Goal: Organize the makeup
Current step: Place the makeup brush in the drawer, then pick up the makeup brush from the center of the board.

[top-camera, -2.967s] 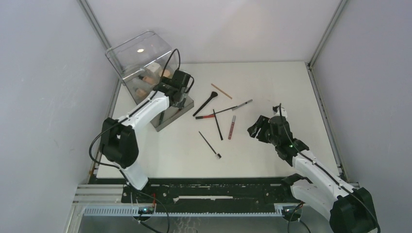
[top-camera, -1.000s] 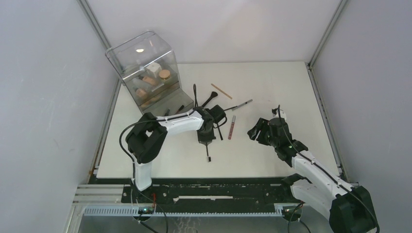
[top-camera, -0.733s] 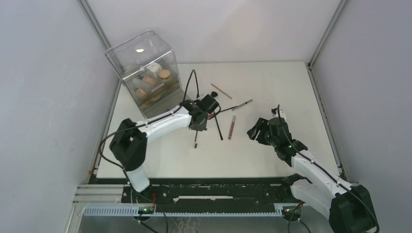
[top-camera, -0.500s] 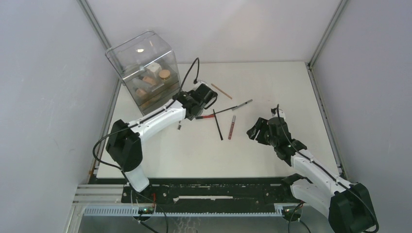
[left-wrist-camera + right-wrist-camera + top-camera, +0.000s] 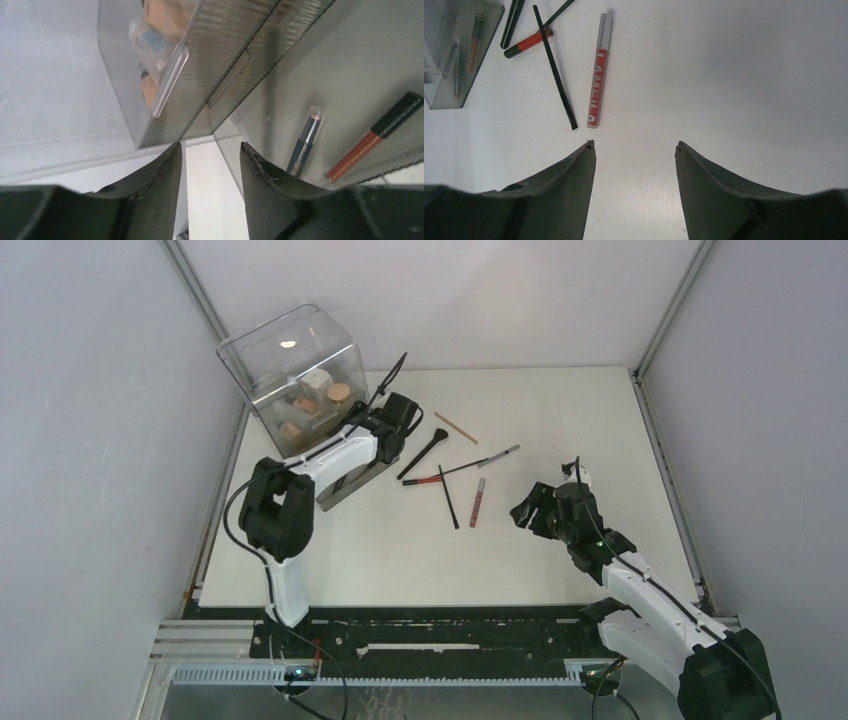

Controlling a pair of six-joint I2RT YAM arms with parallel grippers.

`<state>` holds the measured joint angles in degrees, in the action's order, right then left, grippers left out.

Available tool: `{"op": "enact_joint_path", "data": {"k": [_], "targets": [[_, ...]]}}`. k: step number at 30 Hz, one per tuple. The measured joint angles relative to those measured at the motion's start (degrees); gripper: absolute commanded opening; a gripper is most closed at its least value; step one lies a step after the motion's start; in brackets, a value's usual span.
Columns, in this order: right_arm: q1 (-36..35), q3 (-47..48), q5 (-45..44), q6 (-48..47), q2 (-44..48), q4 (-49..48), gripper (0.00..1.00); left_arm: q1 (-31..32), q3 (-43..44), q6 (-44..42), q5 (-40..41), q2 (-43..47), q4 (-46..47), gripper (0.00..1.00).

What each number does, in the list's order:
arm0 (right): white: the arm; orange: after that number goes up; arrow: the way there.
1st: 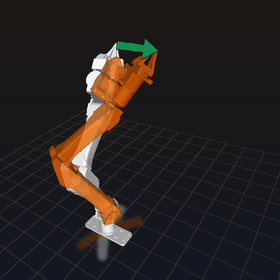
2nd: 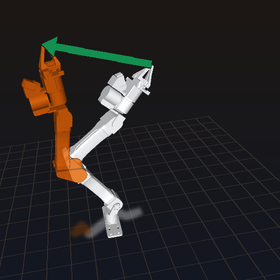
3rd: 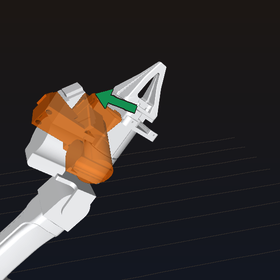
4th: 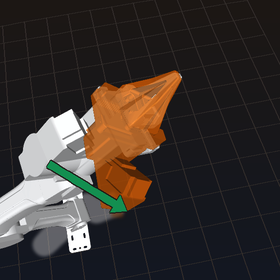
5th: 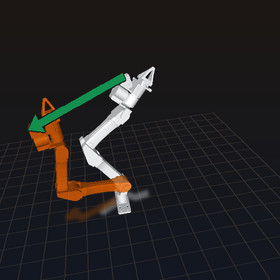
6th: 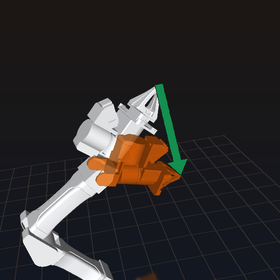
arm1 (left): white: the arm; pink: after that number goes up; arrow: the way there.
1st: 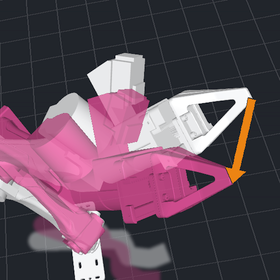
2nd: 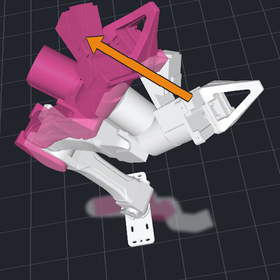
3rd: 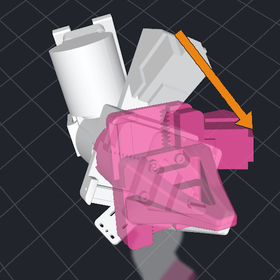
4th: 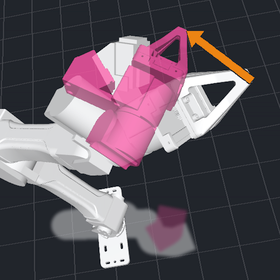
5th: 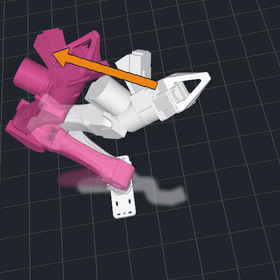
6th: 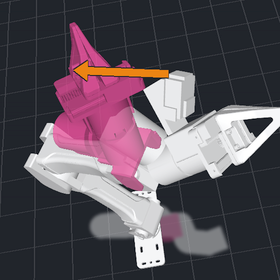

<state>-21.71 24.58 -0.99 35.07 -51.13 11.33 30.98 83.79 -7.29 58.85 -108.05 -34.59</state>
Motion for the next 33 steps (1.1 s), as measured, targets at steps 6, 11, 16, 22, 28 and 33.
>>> {"op": "enact_joint_path", "data": {"k": [6, 11, 16, 22, 28, 33], "targets": [[0.0, 0.0, -0.7, 0.0, 2.6, 1.7, 0.67, 0.0, 4.2, 1.9, -0.8, -2.8, -2.5, 0.54], [0.0, 0.0, -1.3, 0.0, 2.6, 2.3, 0.67, 3.1, 4.4, 9.1, -12.6, 3.7, -6.8, 0.58], [0.2, 0.0, -2.0, -0.2, 2.3, 2.2, 0.67, 6.7, 3.0, 20.7, -29.6, 11.7, -6.0, 0.62], [0.4, 0.0, -2.6, -0.5, 2.2, 2.6, 0.67, 12.5, 2.2, 33.3, -37.6, 10.1, -3.8, 0.63], [0.4, 0.0, -3.3, -0.7, 2.8, 3.6, 0.67, 17.1, 2.2, 45.4, -40.8, 2.8, -2.4, 0.72], [0.5, 0.0, -3.5, -0.9, 3.7, 4.7, 0.67, 17.7, 2.3, 51.0, -41.5, -1.8, -1.9, 0.69]]}}
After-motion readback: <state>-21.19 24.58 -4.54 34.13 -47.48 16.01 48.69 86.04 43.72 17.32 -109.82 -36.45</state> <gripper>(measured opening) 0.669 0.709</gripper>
